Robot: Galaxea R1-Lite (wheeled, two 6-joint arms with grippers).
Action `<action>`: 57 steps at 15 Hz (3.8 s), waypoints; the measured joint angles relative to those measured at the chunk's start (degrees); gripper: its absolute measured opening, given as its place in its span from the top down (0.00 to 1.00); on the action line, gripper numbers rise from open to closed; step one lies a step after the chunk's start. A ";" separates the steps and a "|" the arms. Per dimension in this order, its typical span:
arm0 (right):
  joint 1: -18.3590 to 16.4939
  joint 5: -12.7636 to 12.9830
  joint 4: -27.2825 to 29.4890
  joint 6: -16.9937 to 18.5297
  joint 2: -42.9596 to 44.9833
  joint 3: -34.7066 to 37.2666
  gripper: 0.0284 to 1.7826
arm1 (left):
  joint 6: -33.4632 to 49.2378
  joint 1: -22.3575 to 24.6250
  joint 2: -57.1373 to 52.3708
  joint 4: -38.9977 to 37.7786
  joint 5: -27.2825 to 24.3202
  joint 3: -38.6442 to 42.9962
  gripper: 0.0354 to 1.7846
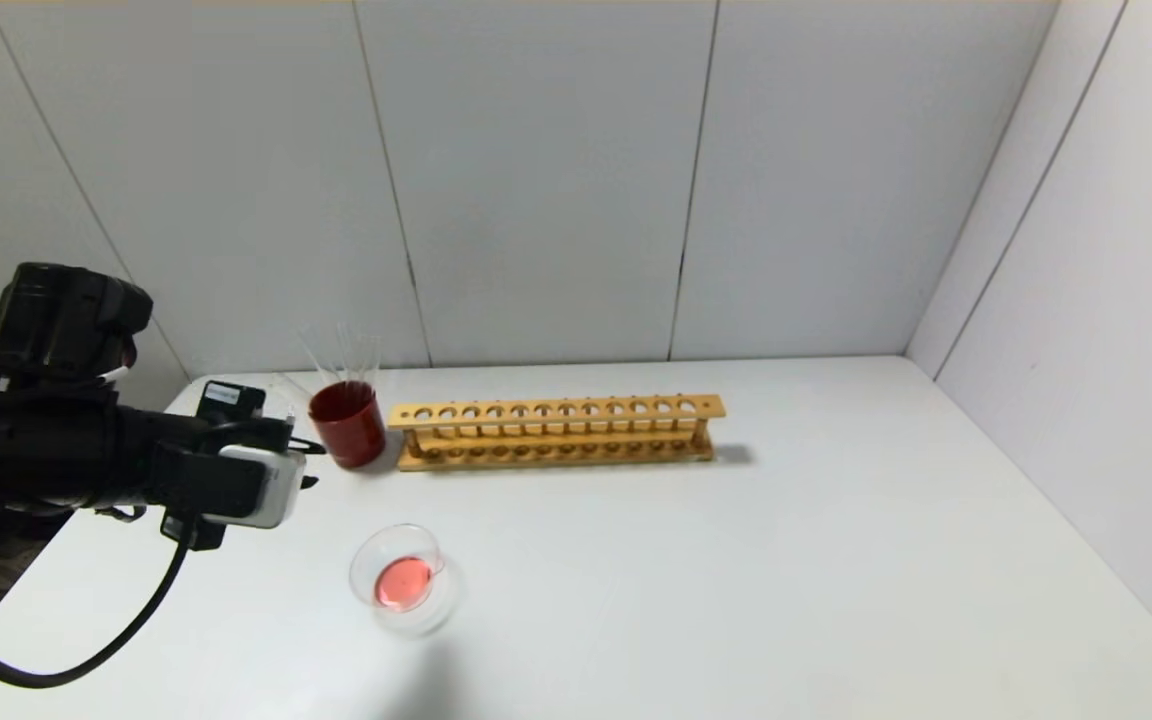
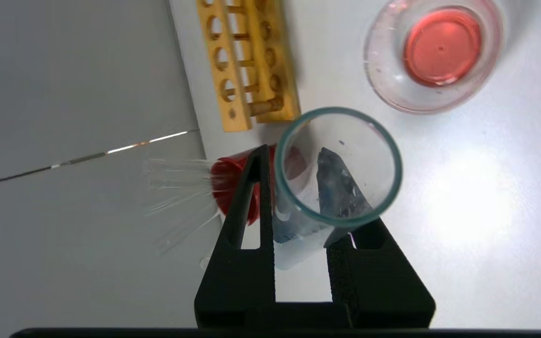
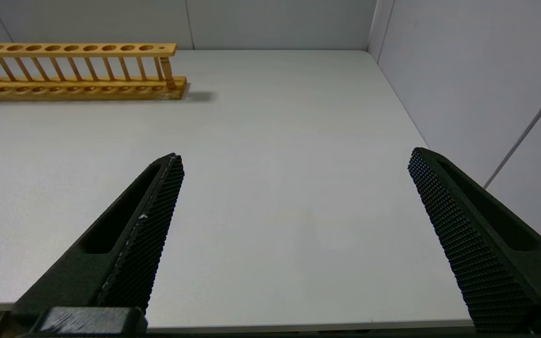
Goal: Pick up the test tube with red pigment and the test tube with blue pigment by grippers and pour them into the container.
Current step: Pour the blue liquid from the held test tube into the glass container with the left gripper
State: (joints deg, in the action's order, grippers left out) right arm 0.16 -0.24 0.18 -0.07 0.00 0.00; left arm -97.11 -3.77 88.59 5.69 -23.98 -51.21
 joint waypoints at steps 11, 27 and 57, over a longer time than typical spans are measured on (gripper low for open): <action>0.00 0.00 0.00 0.00 0.00 0.00 0.02 | -22.37 -0.69 8.70 0.54 1.22 -7.69 0.82; 0.00 0.00 0.00 0.00 0.00 0.00 0.02 | -30.01 -4.96 13.75 0.41 0.87 -8.09 0.82; 0.00 0.00 0.00 0.00 0.00 0.00 0.02 | -45.86 -5.40 23.50 -7.56 5.27 -12.90 0.82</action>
State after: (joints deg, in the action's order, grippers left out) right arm 0.16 -0.24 0.18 -0.07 0.00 0.00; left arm -142.97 -9.17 112.09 -1.87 -18.71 -64.11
